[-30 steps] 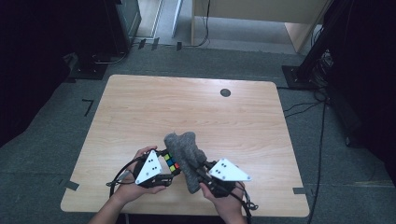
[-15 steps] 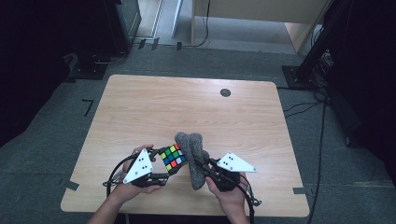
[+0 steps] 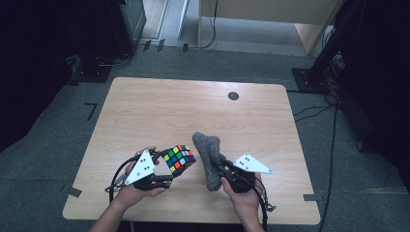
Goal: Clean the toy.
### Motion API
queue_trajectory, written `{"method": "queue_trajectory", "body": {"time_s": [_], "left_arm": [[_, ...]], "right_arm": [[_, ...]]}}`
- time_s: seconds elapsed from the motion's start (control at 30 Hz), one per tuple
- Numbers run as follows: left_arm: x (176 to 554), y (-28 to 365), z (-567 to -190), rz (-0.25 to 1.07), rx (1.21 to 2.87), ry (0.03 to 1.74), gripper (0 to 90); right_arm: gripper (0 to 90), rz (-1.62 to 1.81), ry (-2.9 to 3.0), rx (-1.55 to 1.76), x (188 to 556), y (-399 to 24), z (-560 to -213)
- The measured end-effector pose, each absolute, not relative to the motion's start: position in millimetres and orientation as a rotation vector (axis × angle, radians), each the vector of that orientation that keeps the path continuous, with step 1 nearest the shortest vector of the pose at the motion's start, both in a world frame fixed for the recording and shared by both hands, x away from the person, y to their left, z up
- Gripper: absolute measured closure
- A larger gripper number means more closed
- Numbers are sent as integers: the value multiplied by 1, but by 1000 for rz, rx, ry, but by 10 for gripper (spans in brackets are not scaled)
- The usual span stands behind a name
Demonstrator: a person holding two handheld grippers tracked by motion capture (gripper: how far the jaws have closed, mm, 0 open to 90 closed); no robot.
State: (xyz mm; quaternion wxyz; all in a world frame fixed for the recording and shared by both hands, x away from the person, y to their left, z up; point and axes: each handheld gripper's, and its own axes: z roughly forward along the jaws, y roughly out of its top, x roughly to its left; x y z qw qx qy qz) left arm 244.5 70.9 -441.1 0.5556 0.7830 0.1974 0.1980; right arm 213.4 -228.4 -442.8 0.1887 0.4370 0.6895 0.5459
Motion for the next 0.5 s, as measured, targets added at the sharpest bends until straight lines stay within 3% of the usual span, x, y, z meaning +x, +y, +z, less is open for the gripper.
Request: {"method": "queue_trajectory", "body": {"time_s": [0.5], "left_arm": [[292, 60, -464, 580, 1929, 845, 342]], "right_arm": [[792, 1391, 1794, 1252, 195, -261, -439]]}}
